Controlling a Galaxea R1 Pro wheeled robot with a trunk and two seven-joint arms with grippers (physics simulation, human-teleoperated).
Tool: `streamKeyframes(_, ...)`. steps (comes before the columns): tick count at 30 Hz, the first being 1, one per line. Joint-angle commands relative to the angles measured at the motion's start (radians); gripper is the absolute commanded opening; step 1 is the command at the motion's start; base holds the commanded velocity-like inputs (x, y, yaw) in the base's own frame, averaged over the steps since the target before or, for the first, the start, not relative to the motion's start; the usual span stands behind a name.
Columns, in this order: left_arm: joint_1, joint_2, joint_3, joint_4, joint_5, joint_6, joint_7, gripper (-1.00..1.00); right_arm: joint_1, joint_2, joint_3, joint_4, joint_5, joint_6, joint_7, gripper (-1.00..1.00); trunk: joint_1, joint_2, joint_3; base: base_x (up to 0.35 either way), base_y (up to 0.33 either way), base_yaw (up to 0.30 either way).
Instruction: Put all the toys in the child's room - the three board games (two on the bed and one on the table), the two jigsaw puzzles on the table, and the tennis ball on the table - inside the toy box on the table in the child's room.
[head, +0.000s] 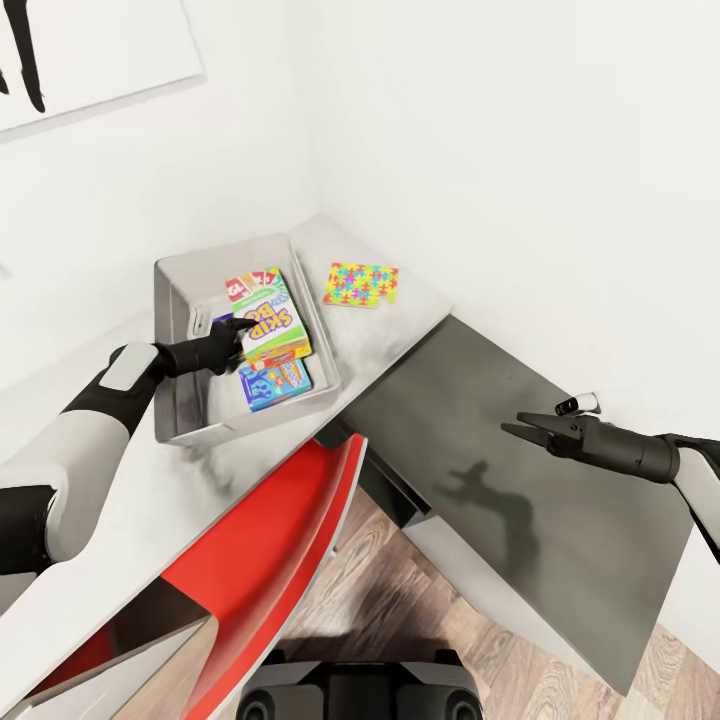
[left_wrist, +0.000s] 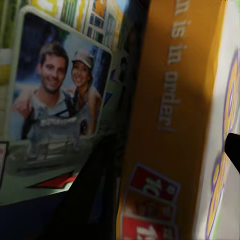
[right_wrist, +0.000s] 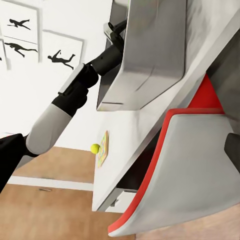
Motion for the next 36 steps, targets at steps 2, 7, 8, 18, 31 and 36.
streamKeyframes(2, 0.0, 0.0, -0.003, 0.002, -0.03, 0.003, -0.002, 1.0, -0.001, -0.001, 0.001, 0.0, 0.001, 0.003, 0.003, 1.0, 0.001, -0.001, -0.001, 0.0, 0.0, 0.0)
streamKeyframes(7, 0.0, 0.0, -0.002, 0.001, -0.029, 0.005, -0.001, 1.0, -0.001, 0.0, 0.001, 0.0, 0.0, 0.003, 0.003, 1.0, 0.001, -0.001, -0.001, 0.0, 0.0, 0.0)
streamKeyframes(8, 0.0, 0.0, -0.002, 0.0, -0.029, 0.005, -0.001, 1.0, -0.001, 0.0, 0.001, 0.0, 0.0, 0.003, 0.003, 1.0, 0.001, -0.001, -0.001, 0.0, 0.0, 0.0)
streamKeyframes(18, 0.001, 0.001, -0.001, -0.009, -0.029, 0.018, -0.003, 1.0, -0.001, 0.001, 0.001, 0.0, 0.0, 0.003, 0.003, 1.0, 0.001, -0.001, -0.001, 0.0, 0.0, 0.0)
streamKeyframes(31, 0.009, 0.003, 0.009, -0.14, -0.013, 0.116, 0.213, 1.0, -0.001, 0.005, 0.001, 0.0, -0.001, 0.003, 0.003, 1.0, 0.001, -0.001, -0.001, 0.0, 0.0, 0.0)
streamKeyframes(36, 0.035, 0.003, 0.032, -0.245, 0.031, 0.143, 0.306, 1.0, -0.001, 0.013, 0.001, 0.0, -0.001, 0.003, 0.003, 1.0, 0.001, -0.001, -0.001, 0.0, 0.0, 0.0)
